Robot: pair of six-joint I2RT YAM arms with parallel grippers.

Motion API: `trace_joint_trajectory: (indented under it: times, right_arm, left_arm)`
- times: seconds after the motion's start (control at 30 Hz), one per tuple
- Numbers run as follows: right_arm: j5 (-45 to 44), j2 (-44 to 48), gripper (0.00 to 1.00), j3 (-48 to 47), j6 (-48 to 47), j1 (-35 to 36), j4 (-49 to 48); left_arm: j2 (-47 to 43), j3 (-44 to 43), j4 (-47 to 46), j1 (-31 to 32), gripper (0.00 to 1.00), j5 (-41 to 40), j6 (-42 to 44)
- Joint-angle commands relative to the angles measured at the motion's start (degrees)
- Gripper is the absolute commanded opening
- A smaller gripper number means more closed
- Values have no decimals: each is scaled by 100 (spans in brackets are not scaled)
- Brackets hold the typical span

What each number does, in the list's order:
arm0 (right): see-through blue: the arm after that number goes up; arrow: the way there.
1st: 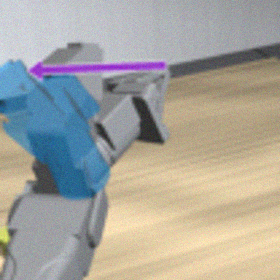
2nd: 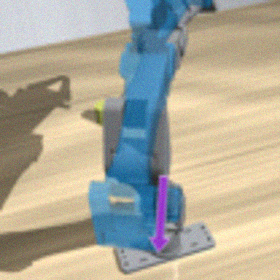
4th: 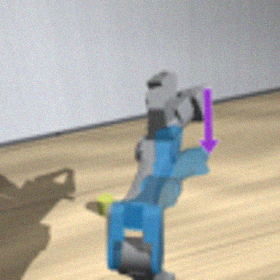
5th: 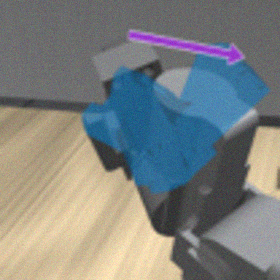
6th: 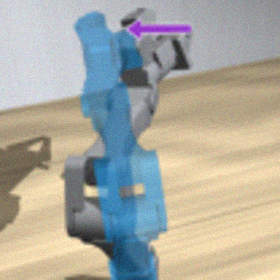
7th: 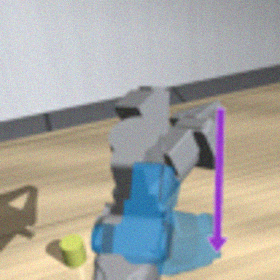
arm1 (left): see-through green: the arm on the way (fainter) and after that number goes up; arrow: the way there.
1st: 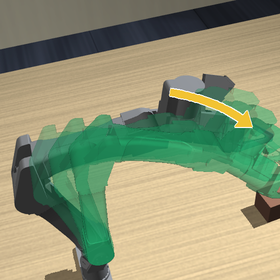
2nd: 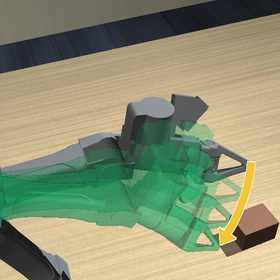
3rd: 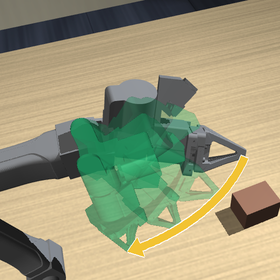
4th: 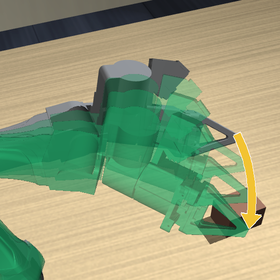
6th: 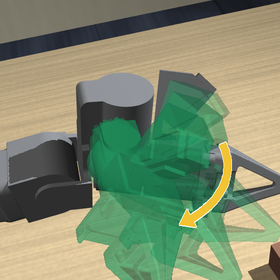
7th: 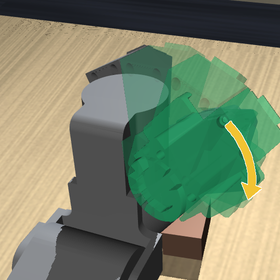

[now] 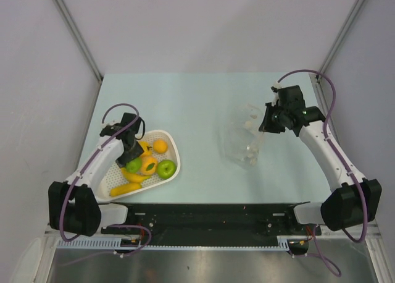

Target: Open the zip-top bag and remove the fake food

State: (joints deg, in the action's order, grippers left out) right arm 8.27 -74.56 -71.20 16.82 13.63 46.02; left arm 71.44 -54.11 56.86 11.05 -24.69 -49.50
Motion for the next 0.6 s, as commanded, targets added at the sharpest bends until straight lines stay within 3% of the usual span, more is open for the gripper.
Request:
trace_joint_trajectory:
  times: [0.0, 0.07, 0.1, 0.17, 0.2, 0.23, 0.27, 0.37, 0.47, 0.57]
  right_arm:
    - [16, -269, 2, -298, -126, 0, -303]
    - [271, -470, 3, -368, -91, 17, -409]
    - [341, -532, 4, -412, -74, 43, -479]
    - [438, -760, 5, -544, -12, 105, -541]
    - [499, -822, 7, -579, 32, 114, -646]
    - [683, -901, 8, -597, 171, 114, -708]
    - [798, -972, 9, -632, 242, 114, -778]
    - [1010, -1262, 20, -780, 471, 105, -972]
    - [773, -1490, 36, -1079, 341, 88, -911]
    - [395, -1684, 44, -1369, 86, -35, -718]
  left_arm:
    - [343, 190, -429, -287, 9, 280, 220]
    - [476, 173, -439, -349, 17, 368, 326]
    - [528, 155, -413, -358, 35, 386, 326]
    - [520, 146, -378, -367, 54, 368, 283]
    - [503, 137, -325, -367, 69, 333, 248]
    - [476, 111, -290, -367, 72, 316, 195]
    - [459, 85, -246, -367, 86, 289, 177]
    - [336, -82, -123, -367, 92, 263, 221]
    - [143, -371, -26, -349, 93, 298, 379]
    - [-85, -582, -9, -279, 98, 473, 528]
